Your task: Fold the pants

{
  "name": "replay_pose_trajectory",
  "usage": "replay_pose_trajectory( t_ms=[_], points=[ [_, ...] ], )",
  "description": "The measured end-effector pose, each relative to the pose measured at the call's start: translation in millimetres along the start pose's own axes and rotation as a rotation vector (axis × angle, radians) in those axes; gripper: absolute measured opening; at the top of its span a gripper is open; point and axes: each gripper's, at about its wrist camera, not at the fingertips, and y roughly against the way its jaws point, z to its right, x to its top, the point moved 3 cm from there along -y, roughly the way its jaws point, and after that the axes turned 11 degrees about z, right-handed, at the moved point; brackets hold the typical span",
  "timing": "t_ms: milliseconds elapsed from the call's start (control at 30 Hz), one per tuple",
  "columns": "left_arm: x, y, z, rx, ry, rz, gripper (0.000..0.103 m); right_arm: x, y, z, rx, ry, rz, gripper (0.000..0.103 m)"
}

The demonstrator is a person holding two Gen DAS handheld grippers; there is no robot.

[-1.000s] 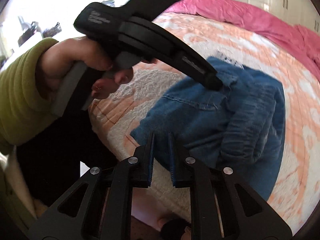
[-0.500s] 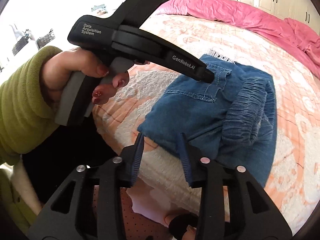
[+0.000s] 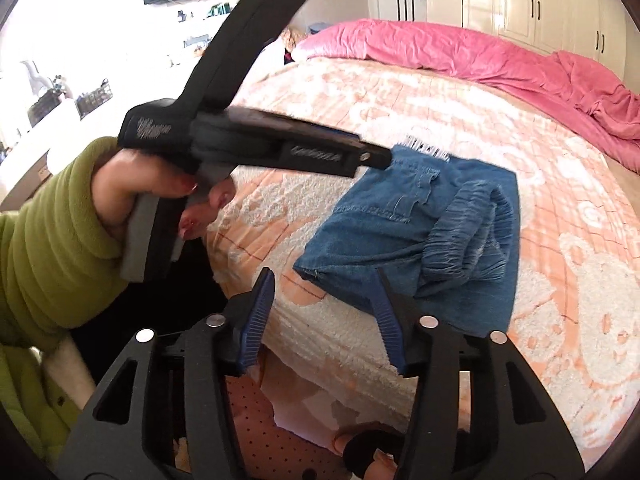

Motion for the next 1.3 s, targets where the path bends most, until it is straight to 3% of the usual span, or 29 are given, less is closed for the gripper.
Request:
replay_pose_trajectory(
  t_ms=[333, 767, 967, 1300],
  points=[
    [-8.0, 35.5, 1.5, 0.060, 0.021, 0.032, 0.055, 15.8, 28.0, 28.7, -0.088, -0.043, 0.110, 0.055],
    [-10.3, 68.5, -5.1, 0.136, 0.074, 0.058, 0.091, 19.3, 58.4, 86.1, -0.278, -0.134, 0.211, 0.085],
    [-12.9, 68.5, -7.2, 0.154, 0.091, 0.041, 0.095, 14.8, 66.8, 101.4, -0.319, -0.170, 0.227, 0.093],
    [-22.2, 43.8, -15.4, 0.173, 0.134, -0.020, 0.097, 3.7, 58.7, 132.2, -0.377, -0.229, 0.189, 0.094]
  ],
)
